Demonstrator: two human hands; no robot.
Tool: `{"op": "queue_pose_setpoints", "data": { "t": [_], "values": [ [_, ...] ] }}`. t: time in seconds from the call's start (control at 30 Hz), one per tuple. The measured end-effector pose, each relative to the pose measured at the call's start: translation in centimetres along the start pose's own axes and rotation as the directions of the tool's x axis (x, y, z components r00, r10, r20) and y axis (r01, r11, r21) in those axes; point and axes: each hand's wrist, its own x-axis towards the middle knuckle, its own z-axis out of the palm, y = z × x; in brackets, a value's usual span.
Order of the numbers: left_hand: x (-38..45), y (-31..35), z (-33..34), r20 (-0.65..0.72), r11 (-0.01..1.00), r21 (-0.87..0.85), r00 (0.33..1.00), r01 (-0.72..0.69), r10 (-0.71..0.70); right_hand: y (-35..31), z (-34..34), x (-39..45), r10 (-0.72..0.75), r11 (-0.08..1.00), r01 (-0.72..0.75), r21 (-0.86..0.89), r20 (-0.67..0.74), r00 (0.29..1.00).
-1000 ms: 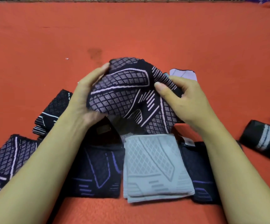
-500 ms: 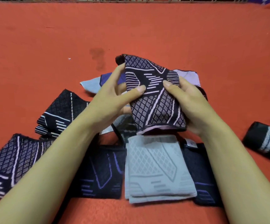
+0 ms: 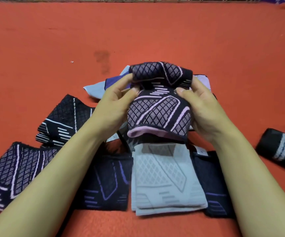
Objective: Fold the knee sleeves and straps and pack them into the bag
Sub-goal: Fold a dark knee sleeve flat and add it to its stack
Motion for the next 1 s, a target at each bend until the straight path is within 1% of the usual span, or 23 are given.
{"op": "queue_pose_setpoints", "data": {
  "t": [0.07,0.1,0.23,0.33,0.37,0.43,0.5,0.53,0.57,0.6,0.67,0.7,0.77,0.83,0.87,0.9,0.93,0.97,1.0],
  "values": [
    [-0.1,0.1,-0.1,-0.039,0.997,0.019,0.996,-0.078,0.078,-0.4,0.0,-0.1,-0.024,0.996,0.022,0.086,0.027,0.999],
    [0.0,0.1,-0.2,-0.046,0.995,0.027,0.994,-0.094,0.095,-0.6,-0.1,-0.2,-0.03,0.995,0.026,0.096,0.043,0.999],
    [-0.4,0.1,-0.2,-0.041,0.999,0.002,0.998,-0.051,0.051,-0.9,-0.4,-0.7,0.046,0.999,-0.047,0.004,0.102,0.994],
    [-0.2,0.3,0.0,-0.023,0.999,-0.03,0.999,-0.042,0.042,-1.2,-0.3,-0.8,0.085,0.996,-0.083,-0.026,0.079,0.993],
    [-0.1,0.4,0.1,-0.026,0.999,-0.033,0.999,-0.03,0.03,-1.2,-0.2,-0.6,0.09,0.996,-0.09,-0.001,0.051,0.995],
    [0.1,0.7,0.0,-0.063,0.999,-0.042,0.997,0.035,-0.038,-1.1,-0.2,-0.3,0.12,0.987,-0.119,0.109,-0.003,0.993],
    [0.1,0.9,0.0,-0.086,0.993,-0.089,0.992,0.083,-0.09,-1.0,-0.3,0.0,0.195,0.957,-0.194,0.216,0.014,0.981],
    [0.1,1.0,0.1,-0.079,0.989,-0.112,0.992,0.094,-0.103,-1.0,-0.2,0.0,0.253,0.942,-0.256,0.218,0.042,0.966],
    [0.0,1.0,0.2,-0.078,0.992,-0.092,0.992,0.088,-0.095,-0.8,-0.3,-0.1,0.307,0.932,-0.314,0.181,0.066,0.949],
    [-0.1,0.8,0.2,-0.085,0.998,-0.023,0.994,0.065,-0.067,-0.7,-0.3,-0.2,0.339,0.929,-0.347,0.129,0.079,0.937],
    [-0.3,0.4,0.0,-0.089,0.986,0.165,0.996,-0.013,0.028,-0.4,0.0,-0.3,0.346,0.937,-0.349,0.025,0.077,0.935],
    [-0.3,0.2,-0.1,-0.081,0.973,0.227,0.995,-0.046,0.066,-0.2,0.1,-0.3,0.343,0.939,-0.343,-0.008,0.067,0.937],
    [-0.2,-0.2,-0.3,-0.062,0.954,0.279,0.99,-0.106,0.128,-0.1,0.2,-0.2,0.34,0.94,-0.339,-0.03,0.049,0.939],
    [0.1,-0.5,-0.3,-0.083,0.944,0.301,0.983,-0.133,0.165,0.0,0.0,-0.2,0.316,0.949,-0.316,-0.024,0.043,0.948],
    [0.2,-0.6,-0.3,-0.121,0.95,0.29,0.981,-0.113,0.154,0.0,-0.1,-0.1,0.3,0.954,-0.3,-0.017,0.044,0.953],
    [0.4,-0.7,-0.2,-0.178,0.967,0.249,0.979,-0.053,0.099,0.0,-0.1,-0.1,0.281,0.96,-0.281,-0.005,0.039,0.959],
    [0.4,-0.5,0.0,-0.227,0.987,0.151,0.974,0.048,-0.013,0.1,-0.1,-0.1,0.26,0.966,-0.26,0.004,0.027,0.965],
    [0.4,-0.4,0.2,-0.219,0.987,0.007,0.963,0.163,-0.157,0.1,0.0,-0.1,0.24,0.971,-0.24,0.008,0.011,0.971],
    [0.4,-0.3,0.4,-0.143,0.955,-0.123,0.947,0.27,-0.286,0.1,0.1,-0.2,0.223,0.975,-0.223,0.01,-0.004,0.975]
  ]
}}
